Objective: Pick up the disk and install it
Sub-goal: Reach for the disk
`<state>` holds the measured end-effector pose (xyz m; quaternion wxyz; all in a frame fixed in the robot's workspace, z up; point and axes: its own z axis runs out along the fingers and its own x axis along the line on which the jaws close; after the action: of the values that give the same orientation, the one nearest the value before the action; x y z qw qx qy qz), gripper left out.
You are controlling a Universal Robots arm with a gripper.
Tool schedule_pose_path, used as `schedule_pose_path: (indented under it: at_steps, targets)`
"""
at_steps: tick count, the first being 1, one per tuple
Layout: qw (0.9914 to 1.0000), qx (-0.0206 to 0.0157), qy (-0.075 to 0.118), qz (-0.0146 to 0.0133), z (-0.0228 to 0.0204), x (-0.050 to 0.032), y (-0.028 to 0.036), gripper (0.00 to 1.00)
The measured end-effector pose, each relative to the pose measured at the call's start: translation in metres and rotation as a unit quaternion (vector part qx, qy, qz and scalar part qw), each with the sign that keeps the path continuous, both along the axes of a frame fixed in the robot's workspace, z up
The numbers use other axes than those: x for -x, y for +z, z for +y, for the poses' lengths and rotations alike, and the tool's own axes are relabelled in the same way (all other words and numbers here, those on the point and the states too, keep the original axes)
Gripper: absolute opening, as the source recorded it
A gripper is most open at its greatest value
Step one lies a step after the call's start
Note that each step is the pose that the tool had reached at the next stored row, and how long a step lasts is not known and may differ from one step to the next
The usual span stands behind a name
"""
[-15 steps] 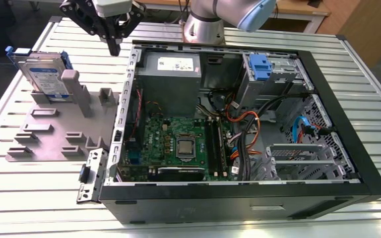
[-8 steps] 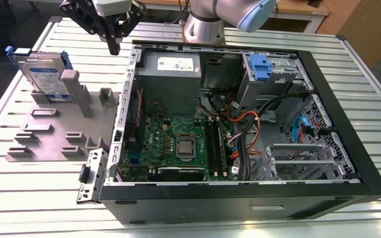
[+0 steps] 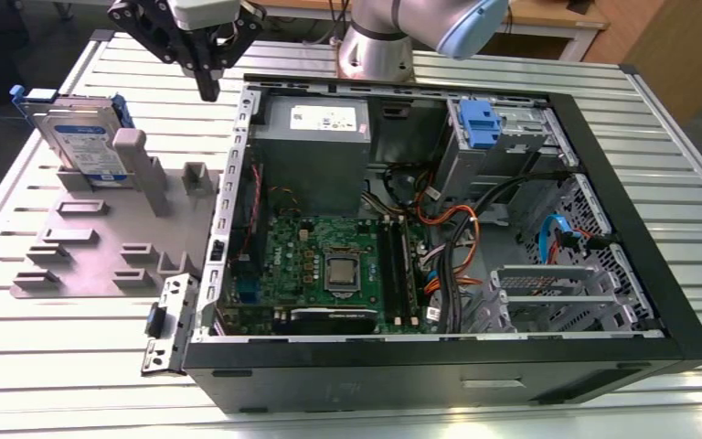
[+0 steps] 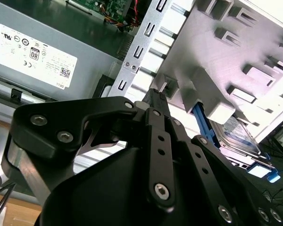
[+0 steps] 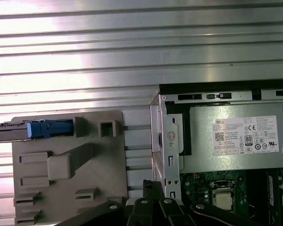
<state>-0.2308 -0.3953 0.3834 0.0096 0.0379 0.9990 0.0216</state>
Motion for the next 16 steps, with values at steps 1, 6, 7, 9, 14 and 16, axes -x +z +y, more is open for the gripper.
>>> schedule_pose_path:
  at_steps: [1,6,7,9,14,16]
  targets:
    - [1.0,0.0,0.0,0.0,0.0,0.0002,0.0,0.11]
    - [1.0,0.0,0.0,0.0,0.0001,0.0012,-0.0002,0.11]
    - [1.0,0.0,0.0,0.0,0.0001,0.0014,-0.0002,0.11]
    - [1.0,0.0,0.0,0.0,0.0001,0.0018,-0.0003,0.11]
    - [1.0,0.0,0.0,0.0,0.0002,0.0028,-0.0004,0.11]
    - [1.0,0.0,0.0,0.0,0.0003,0.0032,-0.0005,0.11]
